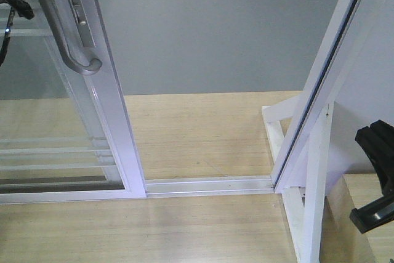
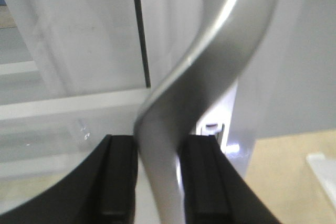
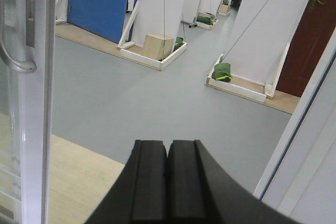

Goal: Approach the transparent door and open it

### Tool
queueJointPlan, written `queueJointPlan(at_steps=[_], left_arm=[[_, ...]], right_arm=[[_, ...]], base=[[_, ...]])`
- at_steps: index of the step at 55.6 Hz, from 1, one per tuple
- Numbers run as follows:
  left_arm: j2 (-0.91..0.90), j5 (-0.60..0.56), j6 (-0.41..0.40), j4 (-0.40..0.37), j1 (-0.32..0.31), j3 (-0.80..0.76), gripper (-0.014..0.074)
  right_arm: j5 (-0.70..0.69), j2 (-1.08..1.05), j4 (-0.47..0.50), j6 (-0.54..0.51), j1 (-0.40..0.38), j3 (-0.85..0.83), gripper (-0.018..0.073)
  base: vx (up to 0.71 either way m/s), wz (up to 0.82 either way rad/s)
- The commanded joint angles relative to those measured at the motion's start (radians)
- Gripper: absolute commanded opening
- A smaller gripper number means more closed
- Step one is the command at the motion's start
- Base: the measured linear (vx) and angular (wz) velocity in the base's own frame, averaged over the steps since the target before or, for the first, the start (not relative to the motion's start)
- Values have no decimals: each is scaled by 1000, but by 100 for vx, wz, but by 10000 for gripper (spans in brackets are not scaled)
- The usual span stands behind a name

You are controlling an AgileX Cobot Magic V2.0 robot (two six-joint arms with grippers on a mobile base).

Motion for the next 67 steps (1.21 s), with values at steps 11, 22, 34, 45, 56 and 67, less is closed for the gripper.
queueJointPlan(at_steps=[11, 22, 34, 45, 56, 67], left_arm=[[-356, -48, 9, 42, -16, 135, 0], [-601, 92, 9, 39, -16, 297, 0], [-917, 126, 9, -31, -16, 543, 0], [-1158, 187, 66, -191, -20, 738, 0], [-1274, 255, 240, -405, -71, 861, 0], [-1299, 269, 296, -502, -75, 942, 0]], right_arm=[[-80, 6, 0, -4, -6, -29, -6], [-80, 6, 0, -5, -6, -30, -6], [-80, -19, 29, 34, -6, -30, -6], [-61, -110, 50, 57, -6, -30, -6], [55, -186, 53, 52, -6, -30, -6], [62, -195, 54, 49, -6, -30, -6]], base=[[0, 0], [0, 0], [0, 0], [0, 0], [0, 0], [0, 0]])
